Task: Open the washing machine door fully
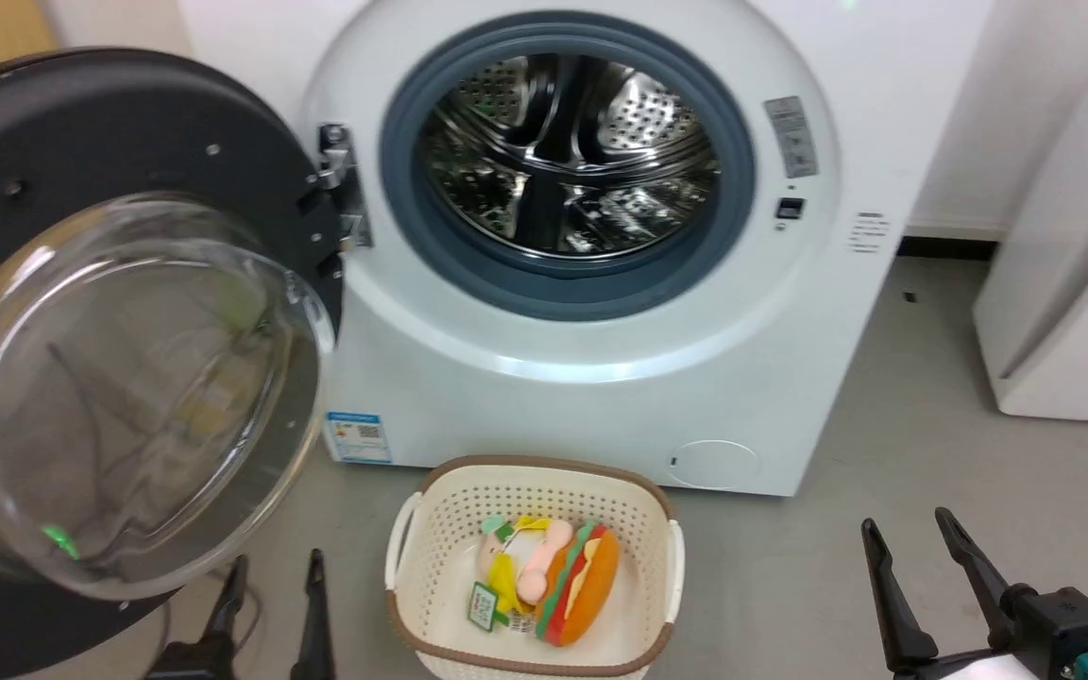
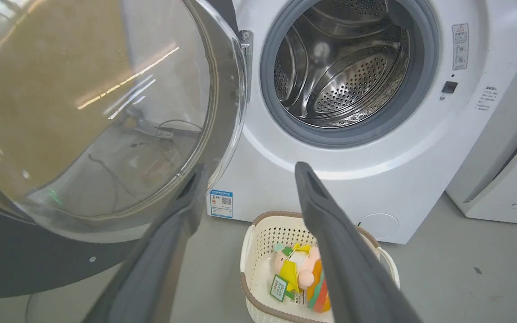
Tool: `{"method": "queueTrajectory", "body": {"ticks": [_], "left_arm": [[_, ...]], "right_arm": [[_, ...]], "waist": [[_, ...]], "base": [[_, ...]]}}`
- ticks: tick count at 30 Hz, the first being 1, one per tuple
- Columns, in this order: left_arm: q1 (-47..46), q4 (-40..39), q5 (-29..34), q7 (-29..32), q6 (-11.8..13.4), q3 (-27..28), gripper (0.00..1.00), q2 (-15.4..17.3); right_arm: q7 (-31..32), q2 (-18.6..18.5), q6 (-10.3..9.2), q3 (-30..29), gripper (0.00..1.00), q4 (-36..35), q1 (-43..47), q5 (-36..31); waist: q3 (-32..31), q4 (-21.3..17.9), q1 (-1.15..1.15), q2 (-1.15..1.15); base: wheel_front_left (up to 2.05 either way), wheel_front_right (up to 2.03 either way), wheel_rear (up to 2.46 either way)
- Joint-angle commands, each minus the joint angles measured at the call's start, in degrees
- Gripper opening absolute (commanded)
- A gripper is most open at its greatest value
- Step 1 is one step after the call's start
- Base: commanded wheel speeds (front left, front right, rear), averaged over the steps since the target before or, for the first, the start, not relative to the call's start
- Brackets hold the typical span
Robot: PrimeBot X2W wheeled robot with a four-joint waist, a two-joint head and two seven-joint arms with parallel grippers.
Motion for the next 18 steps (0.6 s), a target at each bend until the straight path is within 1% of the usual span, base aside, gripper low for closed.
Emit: {"method": "queueTrajectory", "body": {"ticks": [1,6,9,18], "left_arm": [[-0.9,0.3,0.6,0.2,-0.4,-0.3,1.00,0.3],[-2.6,2.0,2.1,0.8,-1.1,-2.5,1.00,1.0],[-3.1,2.6,2.0,0.7,-1.1,-2.8,1.00,0.9],[-3.2,3.6,1.6,0.4,-0.8,-3.2,1.00,0.8]], "right_arm": [[0.1,0.2,0.28,0.0,1.00,-0.1,0.7,-0.3],[0.4,0.2,0.28,0.2,1.00,0.2,0.7,-0.5],[0.4,0.2,0.28,0.3,1.00,0.3,0.6,-0.6],[-0.2,0.2,0.28,0.5,1.00,1.0,0.5,-0.2]], "waist": [[0.0,-1.2,0.00,0.00],[0.1,-3.9,0.00,0.00],[0.4,-5.3,0.00,0.00],[1.2,-6.9,0.00,0.00]], "base": [[0.00,0.00,0.00],[0.00,0.00,0.00],[0.00,0.00,0.00],[0.00,0.00,0.00]]}}
